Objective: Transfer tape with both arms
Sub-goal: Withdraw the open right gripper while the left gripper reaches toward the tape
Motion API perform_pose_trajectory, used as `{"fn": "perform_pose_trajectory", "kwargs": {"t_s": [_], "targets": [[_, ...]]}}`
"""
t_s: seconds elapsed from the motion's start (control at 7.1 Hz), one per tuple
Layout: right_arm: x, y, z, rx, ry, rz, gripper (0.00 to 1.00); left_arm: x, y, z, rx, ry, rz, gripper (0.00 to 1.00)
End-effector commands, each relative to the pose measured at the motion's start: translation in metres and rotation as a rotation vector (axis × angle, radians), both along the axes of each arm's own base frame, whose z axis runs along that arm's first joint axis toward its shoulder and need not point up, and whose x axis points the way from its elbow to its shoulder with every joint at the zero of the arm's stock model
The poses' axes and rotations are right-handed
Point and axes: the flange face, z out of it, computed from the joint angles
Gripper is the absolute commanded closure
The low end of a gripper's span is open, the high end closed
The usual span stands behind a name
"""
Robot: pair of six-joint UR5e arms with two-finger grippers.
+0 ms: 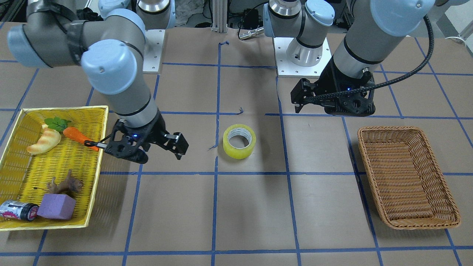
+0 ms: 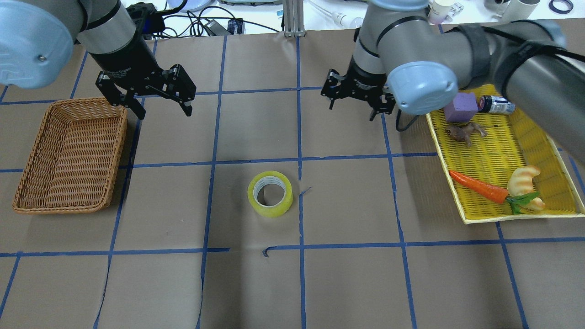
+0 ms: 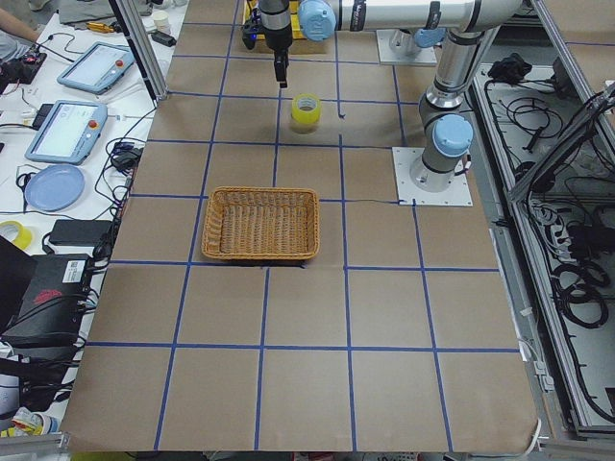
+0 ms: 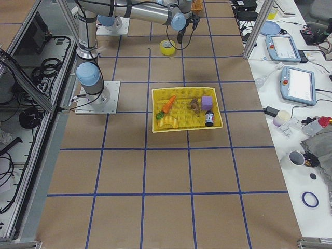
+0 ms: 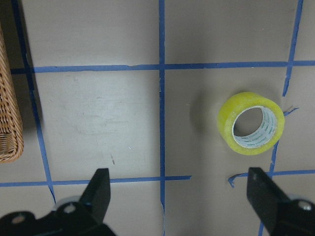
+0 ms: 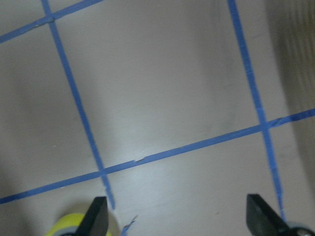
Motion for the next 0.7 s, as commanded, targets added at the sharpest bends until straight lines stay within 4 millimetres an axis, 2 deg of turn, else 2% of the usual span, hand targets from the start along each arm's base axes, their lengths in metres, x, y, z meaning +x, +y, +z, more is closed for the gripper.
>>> {"fn": "perform_pose_trajectory", "kwargs": {"t_s": [0.0,0.14,0.28,0.42,0.56], "targets": [[-0.095,0.009,0.028,0.055,0.065,0.135,0.00,-0.062,0.033,-0.034,0.057,-0.018,-0.013,0.05],[-0.113,0.017,0.039,0.074,0.086,0.124,0.00,-0.089,0.048,-0.071,0.014,-0.016,-0.047,0.05],[-0.110,0.030,0.054,0.074,0.102,0.119,0.00,-0.100,0.067,-0.119,-0.001,-0.014,-0.051,0.05],[-0.107,0.037,0.067,0.052,0.101,0.121,0.00,-0.102,0.083,-0.158,-0.009,-0.012,-0.059,0.05],[-0.100,0.044,0.073,0.057,0.098,0.134,0.00,-0.105,0.084,-0.174,-0.029,-0.005,-0.062,0.05]]}}
